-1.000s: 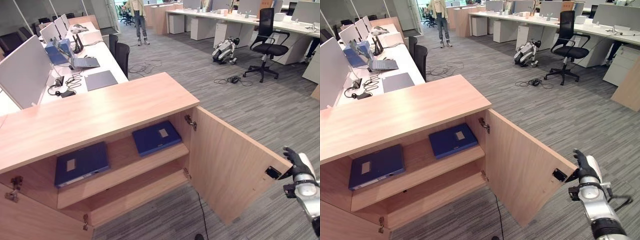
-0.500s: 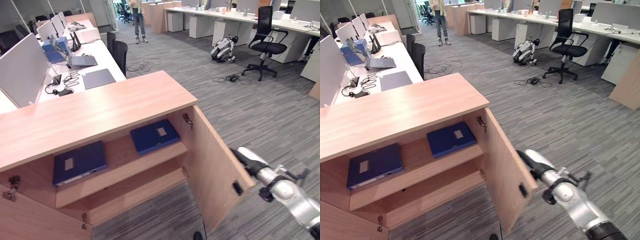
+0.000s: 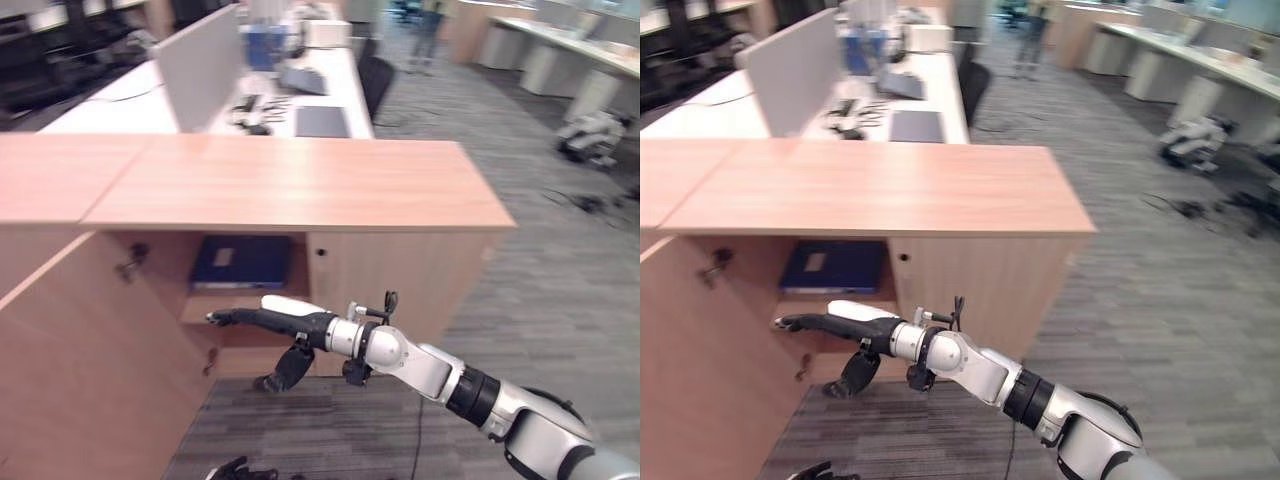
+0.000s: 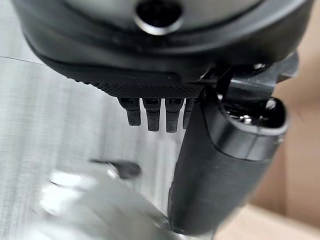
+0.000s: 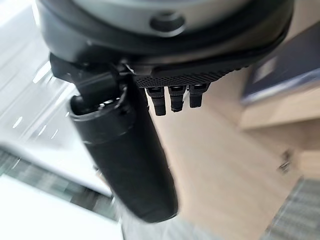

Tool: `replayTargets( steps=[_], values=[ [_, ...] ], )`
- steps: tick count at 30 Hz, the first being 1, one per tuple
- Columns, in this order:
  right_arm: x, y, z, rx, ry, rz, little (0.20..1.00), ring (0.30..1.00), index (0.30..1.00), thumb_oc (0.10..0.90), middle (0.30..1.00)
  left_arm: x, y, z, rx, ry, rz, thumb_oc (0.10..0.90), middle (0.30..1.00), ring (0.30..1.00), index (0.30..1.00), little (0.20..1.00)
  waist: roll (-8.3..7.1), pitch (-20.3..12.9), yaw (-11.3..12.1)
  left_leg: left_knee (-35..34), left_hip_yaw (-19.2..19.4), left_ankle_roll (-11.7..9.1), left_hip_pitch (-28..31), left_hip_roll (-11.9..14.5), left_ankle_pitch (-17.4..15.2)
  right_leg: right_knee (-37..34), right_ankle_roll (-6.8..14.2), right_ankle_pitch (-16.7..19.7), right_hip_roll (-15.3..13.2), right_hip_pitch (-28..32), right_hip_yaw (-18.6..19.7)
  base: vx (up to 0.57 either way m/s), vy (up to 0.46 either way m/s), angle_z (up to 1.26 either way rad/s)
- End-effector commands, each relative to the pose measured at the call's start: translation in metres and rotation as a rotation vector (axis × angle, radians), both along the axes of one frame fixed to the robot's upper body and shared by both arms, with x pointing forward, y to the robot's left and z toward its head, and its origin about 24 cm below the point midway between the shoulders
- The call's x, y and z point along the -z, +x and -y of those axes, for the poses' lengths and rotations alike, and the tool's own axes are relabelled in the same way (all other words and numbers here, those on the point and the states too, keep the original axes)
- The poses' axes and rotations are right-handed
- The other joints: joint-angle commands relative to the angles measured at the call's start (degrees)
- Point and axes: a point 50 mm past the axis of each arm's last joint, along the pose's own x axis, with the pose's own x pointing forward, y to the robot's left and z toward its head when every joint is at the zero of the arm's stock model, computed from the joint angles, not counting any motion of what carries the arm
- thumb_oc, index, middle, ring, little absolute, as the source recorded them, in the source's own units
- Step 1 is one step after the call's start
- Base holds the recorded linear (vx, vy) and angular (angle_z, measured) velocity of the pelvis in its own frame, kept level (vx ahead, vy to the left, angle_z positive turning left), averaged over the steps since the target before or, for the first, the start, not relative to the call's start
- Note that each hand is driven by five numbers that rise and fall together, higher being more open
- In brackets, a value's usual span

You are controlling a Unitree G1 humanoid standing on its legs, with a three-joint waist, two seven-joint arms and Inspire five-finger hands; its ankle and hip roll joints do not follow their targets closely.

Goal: Put the empty folder in the office cabinet

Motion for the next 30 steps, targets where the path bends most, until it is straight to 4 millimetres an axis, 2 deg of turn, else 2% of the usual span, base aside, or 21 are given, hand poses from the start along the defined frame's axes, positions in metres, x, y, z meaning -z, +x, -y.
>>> replayTargets(
  steps=[1,4,5,6,8,9,10,12,14,15,18,19,20,22,24,29,30],
  values=[
    [-0.010,0.020,0.038,0.179,0.077,0.039,0.900,0.900,0.900,0.800,0.900,-0.003,-0.027,-0.019,-0.032,0.042,-0.100,0.800,0.900,0.900,0.900,0.900,0.64,3.4,-2.4,-0.1,0.0,2.6,0.8,-4.0,-3.7,6.5,4.7,-2.9,-4.7,-0.4,3.9,-0.02,0.174,0.54],
    [0.022,0.008,0.075,0.286,0.009,-0.045,0.900,0.900,0.900,0.800,0.900,-0.004,-0.039,-0.022,-0.109,0.038,-0.105,0.800,0.900,0.900,0.900,0.900,1.69,4.3,-2.5,-0.1,-3.2,3.9,1.4,-5.6,-3.8,15.1,4.2,-4.1,-7.9,-1.9,2.7,0.02,0.192,0.91],
    [0.055,-0.001,0.111,0.427,-0.074,-0.122,0.900,0.900,0.900,0.800,0.900,-0.006,-0.035,-0.026,-0.143,0.047,-0.071,0.800,0.900,0.900,0.900,0.900,2.28,5.2,-2.6,-0.1,-6.0,4.7,2.0,-7.1,-4.0,21.3,4.2,-3.3,-10.2,-2.8,2.7,0.01,0.190,0.80],
    [0.055,-0.002,0.111,0.428,-0.074,-0.122,0.900,0.900,0.900,0.800,0.900,-0.006,-0.036,-0.026,-0.142,0.048,-0.072,0.800,0.900,0.900,0.900,0.900,2.21,5.1,-2.6,-0.1,-6.0,4.7,2.0,-7.2,-4.0,21.5,4.3,-3.4,-10.3,-2.9,2.7,0.02,0.147,0.76],
    [0.075,-0.010,0.141,0.538,-0.168,-0.146,0.900,0.900,0.900,0.800,0.900,-0.008,-0.023,-0.029,-0.132,0.056,-0.027,0.800,0.900,0.900,0.900,0.900,2.32,5.2,-3.5,-0.1,-8.8,4.8,2.3,-8.0,-4.2,23.9,3.9,-3.3,-10.5,-3.8,4.7,0.02,0.039,0.83],
    [0.099,-0.022,0.168,0.654,-0.251,-0.209,0.900,0.900,0.900,0.800,0.900,-0.007,-0.005,-0.023,-0.094,0.051,0.022,0.800,0.900,0.900,0.900,0.900,2.41,4.6,-4.9,-0.1,-12.2,4.4,1.9,-8.2,-3.9,23.2,3.0,-6.4,-7.8,-4.5,8.5,0.03,0.003,1.04],
    [0.099,-0.022,0.169,0.654,-0.251,-0.209,0.900,0.900,0.900,0.800,0.900,-0.007,-0.005,-0.023,-0.093,0.051,0.022,0.800,0.900,0.900,0.900,0.900,2.47,4.3,-4.9,-0.1,-12.2,4.4,1.6,-8.1,-3.8,22.9,2.9,-6.1,-7.7,-4.6,8.4,0.03,-0.024,1.10],
    [0.128,-0.041,0.199,0.795,-0.320,-0.333,0.900,0.900,0.900,0.800,0.900,-0.006,0.015,-0.014,-0.054,0.031,0.081,0.800,0.900,0.900,0.900,0.900,2.68,4.1,-6.8,-0.1,-16.6,3.9,1.3,-8.4,-3.1,21.4,2.2,-10.0,-3.1,-6.3,13.7,0.03,-0.061,0.81],
    [0.149,-0.052,0.218,0.907,-0.390,-0.405,0.900,0.900,0.900,0.800,0.900,-0.006,0.030,-0.004,-0.030,0.005,0.126,0.800,0.900,0.900,0.900,0.900,2.61,4.3,-8.4,-0.1,-20.0,3.7,1.2,-9.2,-2.6,18.8,2.6,-9.9,0.6,-7.9,18.2,0.03,-0.104,1.36],
    [0.175,-0.071,0.235,1.042,-0.460,-0.520,0.900,0.900,0.900,0.800,0.900,-0.006,0.044,0.006,-0.002,-0.013,0.155,0.800,0.900,0.900,0.900,0.900,2.08,4.6,-9.5,-0.1,-23.5,3.1,1.1,-10.5,-2.2,15.6,3.0,-9.6,2.8,-7.2,20.4,0.04,-0.147,1.59],
    [0.208,-0.106,0.244,1.146,-0.574,-0.693,0.900,0.900,0.900,0.800,0.900,-0.004,0.048,0.014,0.008,-0.030,0.153,0.800,0.900,0.900,0.900,0.900,1.39,3.4,-9.7,-0.1,-25.9,2.2,0.6,-10.6,-2.0,11.5,2.2,-9.2,2.9,-4.2,17.5,0.07,-0.160,1.25],
    [0.208,-0.106,0.244,1.146,-0.574,-0.693,0.900,0.900,0.900,0.800,0.900,-0.004,0.048,0.014,0.008,-0.030,0.153,0.800,0.900,0.900,0.900,0.900,1.39,3.4,-9.7,-0.1,-25.9,2.2,0.6,-10.6,-2.0,11.4,2.2,-9.2,2.9,-4.2,17.5,0.13,-0.184,0.57],
    [0.225,-0.136,0.249,1.284,-0.564,-0.882,0.900,0.900,0.900,0.800,0.900,-0.002,0.044,0.016,-0.013,-0.041,0.137,0.800,0.900,0.900,0.900,0.900,1.48,2.1,-9.7,-0.1,-26.5,1.7,0.6,-10.0,-2.2,8.5,2.1,-8.5,3.2,-2.4,15.9,0.15,-0.164,0.33],
    [0.237,-0.158,0.246,1.429,-0.479,-1.060,0.900,0.900,0.900,0.800,0.900,-0.001,0.040,0.015,-0.045,-0.041,0.115,0.800,0.900,0.900,0.900,0.900,1.57,1.0,-9.7,-0.1,-26.3,1.2,0.5,-9.3,-2.3,5.1,1.9,-7.6,3.4,-0.6,14.8,0.16,-0.179,0.60],
    [0.241,-0.170,0.246,1.480,-0.494,-1.120,0.900,0.900,0.900,0.800,0.900,-0.001,0.038,0.014,-0.063,-0.039,0.108,0.800,0.900,0.900,0.900,0.900,1.55,0.5,-9.5,-0.1,-26.4,0.8,0.5,-8.9,-2.4,2.9,1.9,-7.0,3.8,0.6,14.1,0.09,-0.135,0.43],
    [0.247,-0.202,0.246,1.415,-0.650,-1.185,0.900,0.900,0.900,0.800,0.900,0.002,0.037,0.022,-0.099,-0.074,0.108,0.800,0.900,0.900,0.900,0.900,1.40,-0.4,-8.7,-0.1,-27.3,-0.3,0.7,-7.6,-2.6,-1.2,0.9,-6.8,4.6,3.9,11.3,0.05,-0.147,0.16],
    [0.247,-0.202,0.246,1.415,-0.650,-1.185,0.900,0.900,0.900,0.800,0.900,0.002,0.037,0.022,-0.099,-0.075,0.108,0.800,0.900,0.900,0.900,0.900,1.40,-0.4,-8.7,-0.1,-27.4,-0.3,0.7,-7.6,-2.6,-1.3,0.9,-6.8,4.6,3.9,11.3,0.03,-0.106,0.34]
  ],
)
